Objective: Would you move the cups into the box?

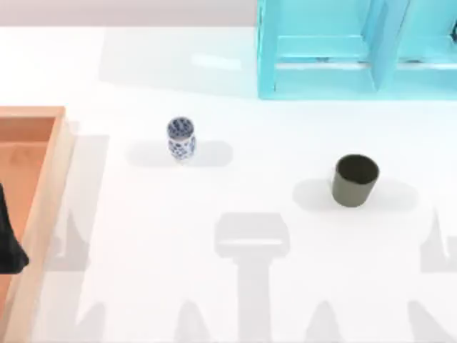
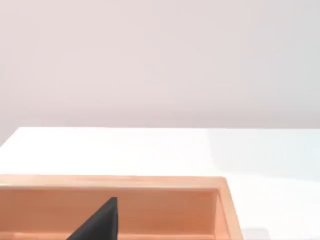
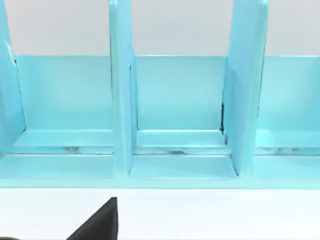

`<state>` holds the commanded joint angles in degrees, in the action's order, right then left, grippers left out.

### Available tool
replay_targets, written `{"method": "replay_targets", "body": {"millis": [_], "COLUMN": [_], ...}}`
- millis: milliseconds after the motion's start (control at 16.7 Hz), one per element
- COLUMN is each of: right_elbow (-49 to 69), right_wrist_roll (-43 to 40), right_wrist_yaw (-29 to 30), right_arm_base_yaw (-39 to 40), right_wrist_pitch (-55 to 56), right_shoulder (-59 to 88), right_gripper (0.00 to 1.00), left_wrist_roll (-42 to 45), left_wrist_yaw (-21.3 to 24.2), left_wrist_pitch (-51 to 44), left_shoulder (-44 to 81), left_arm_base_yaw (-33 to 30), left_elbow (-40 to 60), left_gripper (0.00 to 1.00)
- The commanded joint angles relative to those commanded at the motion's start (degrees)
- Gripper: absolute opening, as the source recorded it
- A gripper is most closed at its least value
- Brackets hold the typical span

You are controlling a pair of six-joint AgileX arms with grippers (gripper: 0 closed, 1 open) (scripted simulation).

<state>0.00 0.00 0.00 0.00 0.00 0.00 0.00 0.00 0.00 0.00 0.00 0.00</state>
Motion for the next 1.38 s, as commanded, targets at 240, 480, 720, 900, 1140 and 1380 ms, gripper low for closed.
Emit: {"method": "replay_targets", "body": {"millis": [240, 480, 720, 900, 1140, 1380], "right_elbow": [0.00, 0.00, 0.00, 0.00, 0.00, 0.00], "right_wrist_roll": [0.00, 0.00, 0.00, 0.00, 0.00, 0.00], "right_wrist_yaw": [0.00, 0.00, 0.00, 0.00, 0.00, 0.00], "right_arm_base_yaw": [0.00, 0.00, 0.00, 0.00, 0.00, 0.00], "right_wrist_pitch": [0.00, 0.00, 0.00, 0.00, 0.00, 0.00], "right_shoulder": [0.00, 0.00, 0.00, 0.00, 0.00, 0.00], "right_gripper": [1.00, 1.00, 1.00, 1.00, 1.00, 1.00], "left_wrist_roll": [-0.73, -3.96, -7.29, -9.75, -13.11, -16.67], "left_wrist_yaw": [0.59, 2.04, 2.06, 1.88, 1.38, 0.41], "left_wrist_pitch": [-1.04, -8.45, -21.25, -31.31, -42.73, -53.84], "left_shoulder": [1.34, 10.96, 29.93, 48.56, 69.12, 84.16], "left_arm_base_yaw": [-1.09, -5.43, -9.15, -11.60, -14.26, -16.52], "left_elbow": [1.48, 11.73, 31.23, 49.45, 68.58, 82.84], "left_gripper": [1.00, 1.00, 1.00, 1.00, 1.00, 1.00]}}
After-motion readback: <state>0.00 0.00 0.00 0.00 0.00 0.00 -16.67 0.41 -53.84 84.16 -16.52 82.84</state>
